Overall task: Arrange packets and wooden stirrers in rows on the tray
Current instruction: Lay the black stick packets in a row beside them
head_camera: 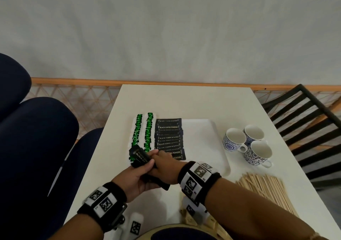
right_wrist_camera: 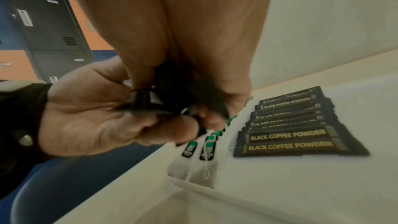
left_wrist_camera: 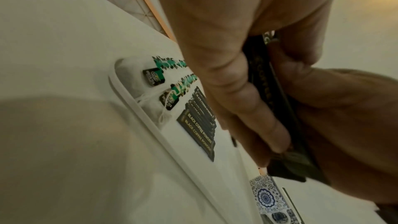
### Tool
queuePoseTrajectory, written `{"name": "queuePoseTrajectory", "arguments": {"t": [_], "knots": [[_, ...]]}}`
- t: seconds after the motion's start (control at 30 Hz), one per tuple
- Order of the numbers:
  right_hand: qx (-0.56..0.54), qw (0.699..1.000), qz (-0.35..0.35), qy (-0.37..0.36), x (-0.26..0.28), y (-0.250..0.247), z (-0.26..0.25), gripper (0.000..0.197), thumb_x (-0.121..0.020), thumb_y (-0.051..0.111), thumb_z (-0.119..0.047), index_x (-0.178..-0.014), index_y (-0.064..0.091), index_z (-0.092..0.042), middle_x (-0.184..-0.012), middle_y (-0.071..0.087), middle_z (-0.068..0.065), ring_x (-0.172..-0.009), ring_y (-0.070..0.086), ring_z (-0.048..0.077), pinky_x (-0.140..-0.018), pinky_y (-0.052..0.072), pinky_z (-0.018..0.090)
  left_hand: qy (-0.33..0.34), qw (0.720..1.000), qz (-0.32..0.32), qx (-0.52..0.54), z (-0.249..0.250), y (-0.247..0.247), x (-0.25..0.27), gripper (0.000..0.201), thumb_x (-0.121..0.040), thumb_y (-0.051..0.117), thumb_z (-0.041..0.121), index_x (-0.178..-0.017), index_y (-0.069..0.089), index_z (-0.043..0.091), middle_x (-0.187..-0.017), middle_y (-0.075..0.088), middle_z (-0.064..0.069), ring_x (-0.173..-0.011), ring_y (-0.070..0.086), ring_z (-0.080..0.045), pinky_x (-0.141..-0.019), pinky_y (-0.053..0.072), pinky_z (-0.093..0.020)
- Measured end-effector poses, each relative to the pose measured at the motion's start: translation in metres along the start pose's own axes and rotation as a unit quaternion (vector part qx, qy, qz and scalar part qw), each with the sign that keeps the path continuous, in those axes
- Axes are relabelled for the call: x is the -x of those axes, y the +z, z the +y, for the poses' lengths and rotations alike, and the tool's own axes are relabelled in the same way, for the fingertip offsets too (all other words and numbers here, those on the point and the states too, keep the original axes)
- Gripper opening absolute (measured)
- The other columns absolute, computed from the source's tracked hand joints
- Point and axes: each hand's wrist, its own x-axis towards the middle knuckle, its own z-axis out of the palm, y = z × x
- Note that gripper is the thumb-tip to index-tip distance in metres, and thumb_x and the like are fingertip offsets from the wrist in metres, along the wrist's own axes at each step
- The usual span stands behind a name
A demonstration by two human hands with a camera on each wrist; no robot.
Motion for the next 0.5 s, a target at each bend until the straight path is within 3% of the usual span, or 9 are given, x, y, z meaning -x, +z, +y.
{"name": "queuePoseTrajectory", "arguments": {"t": [0.07, 0.13, 0.2, 0.27, 0.33, 0.43, 0.5], "knots": [[0.013, 0.999, 0.013, 0.03, -0.002, 0.001, 0.008, 0.05, -0.096, 0.046, -0.046, -0.133, 0.048, -0.013, -0.121, 0.047, 0.023, -0.111, 0.046, 0.038, -0.099, 0.041, 0.048, -0.003, 1.0, 0.001, -0.001, 0.0, 0.001, -0.005, 0.045, -0.084, 0.054, 0.023, -0.129, 0.057, 0.02, -0.109, 0.07, -0.014, -0.091, 0.069, -0.031, -0.072, 0.06, -0.045], [-0.086, 0.996, 0.03, 0.015, -0.002, -0.002, 0.014, 0.041, -0.093, 0.056, -0.043, -0.118, 0.057, -0.01, -0.105, 0.06, 0.017, -0.091, 0.058, 0.03, -0.081, 0.051, 0.038, -0.01, 1.0, 0.023, -0.015, 0.001, -0.001, -0.011, 0.044, -0.085, 0.054, 0.028, -0.126, 0.058, 0.013, -0.091, 0.071, -0.014, -0.081, 0.07, -0.029, -0.073, 0.059, -0.043], [-0.197, 0.977, 0.071, 0.033, 0.001, -0.006, 0.018, 0.032, -0.086, 0.069, -0.037, -0.106, 0.061, -0.013, -0.092, 0.065, 0.006, -0.075, 0.06, 0.017, -0.063, 0.049, 0.027, -0.008, 0.998, 0.053, -0.033, 0.003, -0.005, -0.017, 0.045, -0.085, 0.057, 0.034, -0.12, 0.063, 0.006, -0.089, 0.07, -0.018, -0.078, 0.07, -0.032, -0.074, 0.059, -0.043], [-0.237, 0.962, 0.121, 0.057, 0.003, -0.007, 0.024, 0.032, -0.08, 0.076, -0.034, -0.102, 0.059, -0.018, -0.095, 0.064, -0.003, -0.083, 0.059, 0.012, -0.066, 0.045, 0.02, -0.009, 0.995, 0.078, -0.057, 0.004, -0.009, -0.023, 0.043, -0.084, 0.059, 0.037, -0.115, 0.066, 0.008, -0.084, 0.069, -0.015, -0.071, 0.069, -0.026, -0.065, 0.061, -0.037], [-0.238, 0.962, 0.117, 0.059, 0.002, -0.007, 0.031, 0.027, -0.083, 0.073, -0.033, -0.1, 0.056, -0.021, -0.096, 0.063, -0.005, -0.087, 0.059, 0.012, -0.072, 0.046, 0.022, -0.017, 0.992, 0.09, -0.082, 0.003, -0.011, -0.028, 0.04, -0.083, 0.062, 0.037, -0.11, 0.067, 0.009, -0.081, 0.069, -0.014, -0.064, 0.067, -0.023, -0.05, 0.056, -0.03], [-0.22, 0.973, 0.06, 0.045, -0.002, -0.008, 0.034, 0.013, -0.096, 0.054, -0.03, -0.096, 0.054, -0.017, -0.091, 0.062, 0.001, -0.084, 0.059, 0.018, -0.083, 0.051, 0.036, -0.025, 0.987, 0.103, -0.121, -0.001, -0.011, -0.033, 0.041, -0.08, 0.065, 0.039, -0.104, 0.066, 0.007, -0.079, 0.068, -0.018, -0.051, 0.058, -0.024, -0.042, 0.044, -0.023], [-0.206, 0.977, 0.039, 0.049, -0.004, -0.01, 0.035, 0.019, -0.102, 0.043, -0.032, -0.095, 0.052, -0.017, -0.096, 0.062, 0.006, -0.089, 0.059, 0.021, -0.087, 0.05, 0.037, -0.028, 0.982, 0.106, -0.151, -0.003, -0.01, -0.037, 0.038, -0.082, 0.064, 0.038, -0.102, 0.064, 0.005, -0.069, 0.065, -0.014, -0.041, 0.05, -0.018, -0.038, 0.036, -0.018]]}}
